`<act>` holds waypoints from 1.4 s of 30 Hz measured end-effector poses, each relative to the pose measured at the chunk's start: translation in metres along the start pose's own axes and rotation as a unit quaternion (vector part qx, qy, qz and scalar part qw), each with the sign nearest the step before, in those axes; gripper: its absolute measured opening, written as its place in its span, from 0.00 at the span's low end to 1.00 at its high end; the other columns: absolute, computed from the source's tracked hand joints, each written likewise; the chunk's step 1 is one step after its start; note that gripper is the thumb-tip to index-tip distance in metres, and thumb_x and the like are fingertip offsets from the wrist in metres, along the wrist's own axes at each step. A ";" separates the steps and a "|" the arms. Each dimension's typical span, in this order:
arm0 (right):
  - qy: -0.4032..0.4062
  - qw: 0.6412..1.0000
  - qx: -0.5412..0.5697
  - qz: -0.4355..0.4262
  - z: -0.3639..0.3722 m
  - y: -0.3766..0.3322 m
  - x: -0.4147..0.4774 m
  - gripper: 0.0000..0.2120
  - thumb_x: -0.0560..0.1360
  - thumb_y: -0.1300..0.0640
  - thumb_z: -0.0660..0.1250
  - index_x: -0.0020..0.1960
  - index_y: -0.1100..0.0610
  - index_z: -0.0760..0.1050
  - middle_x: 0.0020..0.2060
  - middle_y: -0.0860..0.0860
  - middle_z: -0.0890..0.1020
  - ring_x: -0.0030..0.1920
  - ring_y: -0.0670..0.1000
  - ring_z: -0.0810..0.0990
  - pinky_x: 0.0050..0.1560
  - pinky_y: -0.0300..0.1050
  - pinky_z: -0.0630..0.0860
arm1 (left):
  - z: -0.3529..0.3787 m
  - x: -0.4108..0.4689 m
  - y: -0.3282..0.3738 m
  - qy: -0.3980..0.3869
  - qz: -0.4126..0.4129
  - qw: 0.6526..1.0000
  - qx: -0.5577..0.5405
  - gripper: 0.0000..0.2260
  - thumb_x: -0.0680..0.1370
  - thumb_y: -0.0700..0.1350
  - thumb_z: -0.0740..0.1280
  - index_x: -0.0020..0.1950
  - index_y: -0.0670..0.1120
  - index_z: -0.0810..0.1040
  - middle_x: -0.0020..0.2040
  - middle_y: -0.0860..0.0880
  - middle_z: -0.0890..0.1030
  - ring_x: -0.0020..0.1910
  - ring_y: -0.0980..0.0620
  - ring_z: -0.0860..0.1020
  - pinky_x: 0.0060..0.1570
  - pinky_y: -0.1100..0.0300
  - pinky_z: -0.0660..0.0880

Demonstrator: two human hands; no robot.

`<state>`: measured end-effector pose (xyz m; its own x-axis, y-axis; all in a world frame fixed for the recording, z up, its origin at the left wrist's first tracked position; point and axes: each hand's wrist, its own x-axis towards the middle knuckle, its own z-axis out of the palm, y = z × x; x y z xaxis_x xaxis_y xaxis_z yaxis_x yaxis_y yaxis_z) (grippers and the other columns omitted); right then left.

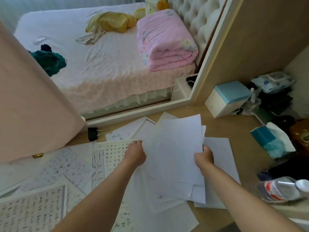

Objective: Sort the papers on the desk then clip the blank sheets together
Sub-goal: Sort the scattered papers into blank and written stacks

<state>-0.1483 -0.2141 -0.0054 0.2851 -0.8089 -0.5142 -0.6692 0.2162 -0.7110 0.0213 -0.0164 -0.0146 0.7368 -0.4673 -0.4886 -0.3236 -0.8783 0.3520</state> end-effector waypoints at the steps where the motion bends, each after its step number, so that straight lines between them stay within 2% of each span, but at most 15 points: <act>1: -0.006 1.000 0.001 0.002 0.001 0.000 0.006 0.16 0.73 0.67 0.61 0.59 0.55 0.73 0.48 0.52 0.81 0.44 0.54 0.79 0.39 0.42 0.74 | 0.002 0.005 0.003 -0.011 -0.010 1.000 0.018 0.25 0.79 0.42 0.61 0.76 0.44 0.59 0.74 0.44 0.63 0.72 0.42 0.62 0.66 0.46 0.67; 5: -0.059 0.997 -0.031 -0.024 0.010 0.002 0.019 0.26 0.75 0.66 0.62 0.69 0.49 0.63 0.52 0.47 0.77 0.44 0.50 0.78 0.36 0.41 0.73 | 0.011 0.018 0.017 -0.005 -0.022 1.000 0.001 0.29 0.78 0.49 0.66 0.75 0.43 0.59 0.72 0.43 0.62 0.70 0.42 0.62 0.65 0.46 0.68; 10: -0.092 0.992 -0.089 -0.018 0.029 0.005 0.024 0.31 0.76 0.65 0.62 0.76 0.51 0.56 0.62 0.52 0.77 0.54 0.56 0.78 0.46 0.44 0.74 | 0.017 0.029 0.028 -0.042 -0.091 0.987 -0.125 0.26 0.76 0.50 0.70 0.68 0.41 0.65 0.64 0.41 0.73 0.61 0.41 0.75 0.51 0.55 0.70; 14: -0.115 0.988 -0.092 -0.041 0.039 0.005 0.022 0.31 0.75 0.64 0.63 0.76 0.53 0.58 0.64 0.52 0.76 0.58 0.55 0.78 0.50 0.44 0.74 | 0.013 0.029 0.020 -0.052 -0.063 0.978 -0.194 0.15 0.76 0.48 0.71 0.60 0.45 0.78 0.57 0.46 0.82 0.53 0.46 0.80 0.50 0.58 0.75; 18: -0.133 0.974 -0.160 -0.094 0.047 -0.003 0.014 0.21 0.73 0.60 0.62 0.66 0.52 0.71 0.60 0.53 0.76 0.54 0.54 0.78 0.55 0.48 0.78 | 0.004 0.013 -0.008 0.000 -0.094 0.945 -0.313 0.08 0.76 0.42 0.70 0.55 0.47 0.80 0.49 0.48 0.84 0.46 0.49 0.82 0.48 0.55 0.79; 20: -0.145 0.947 -0.253 -0.132 0.052 -0.004 0.009 0.22 0.75 0.58 0.61 0.70 0.52 0.71 0.69 0.54 0.70 0.66 0.56 0.71 0.66 0.49 0.70 | 0.000 -0.001 -0.031 0.018 -0.119 0.915 -0.384 0.10 0.77 0.39 0.68 0.58 0.48 0.78 0.51 0.47 0.83 0.46 0.49 0.82 0.47 0.52 0.80; 22: -0.185 0.911 -0.338 -0.147 0.059 -0.005 0.000 0.28 0.77 0.54 0.60 0.77 0.53 0.63 0.78 0.53 0.57 0.77 0.56 0.56 0.75 0.49 0.57 | -0.003 -0.020 -0.056 0.023 -0.143 0.893 -0.426 0.14 0.77 0.37 0.67 0.61 0.48 0.75 0.51 0.47 0.81 0.46 0.49 0.81 0.42 0.55 0.79; 25: -0.232 0.858 -0.432 -0.154 0.076 -0.003 -0.023 0.36 0.77 0.49 0.58 0.81 0.54 0.48 0.80 0.54 0.39 0.79 0.56 0.39 0.78 0.52 0.46 | -0.004 -0.045 -0.089 0.007 -0.160 0.903 -0.398 0.17 0.75 0.35 0.67 0.62 0.47 0.74 0.52 0.46 0.81 0.47 0.47 0.81 0.41 0.56 0.78; 29: -0.295 0.816 -0.460 -0.186 0.098 -0.001 -0.053 0.36 0.77 0.52 0.56 0.81 0.52 0.44 0.79 0.52 0.38 0.79 0.55 0.37 0.78 0.55 0.45 | -0.001 -0.068 -0.116 -0.007 -0.167 0.918 -0.360 0.20 0.73 0.31 0.62 0.62 0.47 0.75 0.52 0.47 0.81 0.49 0.48 0.80 0.43 0.55 0.77; 31: -0.298 0.837 -0.411 -0.205 0.105 -0.006 -0.060 0.33 0.77 0.55 0.57 0.80 0.51 0.51 0.80 0.51 0.47 0.79 0.55 0.46 0.78 0.53 0.49 | -0.001 -0.075 -0.128 0.015 -0.169 0.908 -0.382 0.21 0.73 0.32 0.63 0.63 0.48 0.74 0.54 0.46 0.81 0.49 0.47 0.81 0.44 0.54 0.79; 33: -0.225 0.880 -0.368 -0.200 0.107 -0.008 -0.059 0.30 0.76 0.56 0.58 0.78 0.51 0.59 0.79 0.51 0.55 0.78 0.56 0.54 0.77 0.51 0.54 | 0.001 -0.079 -0.138 0.036 -0.166 0.906 -0.387 0.17 0.76 0.37 0.67 0.64 0.47 0.74 0.55 0.45 0.81 0.50 0.46 0.81 0.50 0.49 0.80; 35: -0.127 0.903 -0.388 -0.137 0.104 -0.006 -0.054 0.30 0.76 0.54 0.59 0.77 0.50 0.59 0.79 0.53 0.53 0.78 0.57 0.52 0.75 0.53 0.54 | 0.005 -0.082 -0.142 0.041 -0.157 0.920 -0.358 0.13 0.76 0.42 0.68 0.61 0.46 0.76 0.55 0.46 0.82 0.49 0.46 0.81 0.53 0.47 0.79; 37: -0.080 0.913 -0.396 -0.053 0.100 -0.003 -0.053 0.33 0.74 0.50 0.61 0.77 0.49 0.55 0.78 0.54 0.52 0.77 0.58 0.51 0.72 0.57 0.58 | 0.007 -0.082 -0.132 0.045 -0.141 0.938 -0.314 0.10 0.76 0.41 0.69 0.56 0.44 0.77 0.52 0.45 0.82 0.47 0.46 0.81 0.50 0.49 0.80; 39: -0.076 0.927 -0.367 -0.033 0.100 -0.001 -0.055 0.36 0.73 0.47 0.64 0.77 0.49 0.53 0.76 0.54 0.55 0.74 0.58 0.54 0.68 0.56 0.63 | 0.010 -0.077 -0.117 0.047 -0.131 0.937 -0.320 0.13 0.74 0.39 0.70 0.58 0.42 0.77 0.53 0.44 0.81 0.48 0.45 0.81 0.50 0.49 0.80; 42: -0.082 0.958 -0.275 -0.024 0.105 -0.001 -0.057 0.38 0.73 0.49 0.68 0.78 0.51 0.54 0.73 0.55 0.58 0.72 0.60 0.58 0.66 0.54 0.66 | 0.014 -0.068 -0.092 0.014 -0.140 0.926 -0.352 0.24 0.72 0.41 0.74 0.66 0.43 0.73 0.60 0.45 0.77 0.54 0.45 0.79 0.55 0.48 0.80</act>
<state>-0.0922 -0.1111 -0.0259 0.3992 -0.7038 -0.5877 -0.8996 -0.1770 -0.3991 -0.0075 0.0953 -0.0249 0.7518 -0.2205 -0.6214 0.3410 -0.6766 0.6527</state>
